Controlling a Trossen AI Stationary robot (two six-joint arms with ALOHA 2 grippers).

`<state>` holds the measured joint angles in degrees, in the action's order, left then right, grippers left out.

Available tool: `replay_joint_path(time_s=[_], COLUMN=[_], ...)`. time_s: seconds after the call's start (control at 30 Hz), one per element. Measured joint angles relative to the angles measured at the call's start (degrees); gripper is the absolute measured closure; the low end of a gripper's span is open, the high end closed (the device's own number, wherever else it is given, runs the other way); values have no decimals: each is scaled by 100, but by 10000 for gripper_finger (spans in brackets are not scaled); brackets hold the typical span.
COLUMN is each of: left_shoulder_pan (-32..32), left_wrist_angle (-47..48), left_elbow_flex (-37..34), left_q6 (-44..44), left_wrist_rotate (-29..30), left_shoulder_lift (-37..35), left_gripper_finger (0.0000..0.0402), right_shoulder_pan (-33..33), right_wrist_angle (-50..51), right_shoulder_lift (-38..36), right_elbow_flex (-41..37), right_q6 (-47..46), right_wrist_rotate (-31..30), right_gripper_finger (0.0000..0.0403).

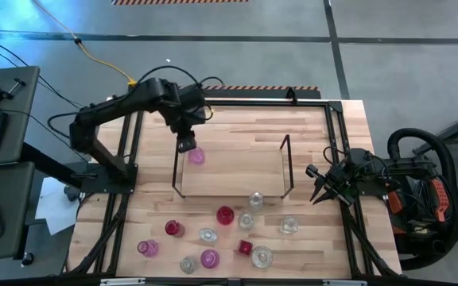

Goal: Sort vases onto shelf
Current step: Put the red vase on the shelf

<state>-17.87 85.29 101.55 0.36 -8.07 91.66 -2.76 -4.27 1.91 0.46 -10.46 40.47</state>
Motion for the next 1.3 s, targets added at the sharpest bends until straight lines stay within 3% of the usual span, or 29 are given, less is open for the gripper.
replay_joint_path(time_s=[0.53,0.83,1.07,1.3], left_shoulder_pan=[2971,3940,4636,5257], left_wrist_angle=[-207,80,91,512], left_elbow_flex=[209,205,206,201], left_q6=[-2525,-4311,-5804,-6167], left_wrist_rotate=[312,347,425,511], left_shoulder_lift=[-141,-80,121,657], left_gripper_finger=[293,288,238,211], right_shoulder_pan=[-2,0,-1,0], right_wrist_angle=[0,0,0,0], right_shoulder_lift=[0,0,-2,-1], right_elbow_flex=[-1,1,0,0], right_q6=[0,0,0,0], right_wrist_rotate=[0,2,2,1], right_gripper_finger=[355,355,355,355])
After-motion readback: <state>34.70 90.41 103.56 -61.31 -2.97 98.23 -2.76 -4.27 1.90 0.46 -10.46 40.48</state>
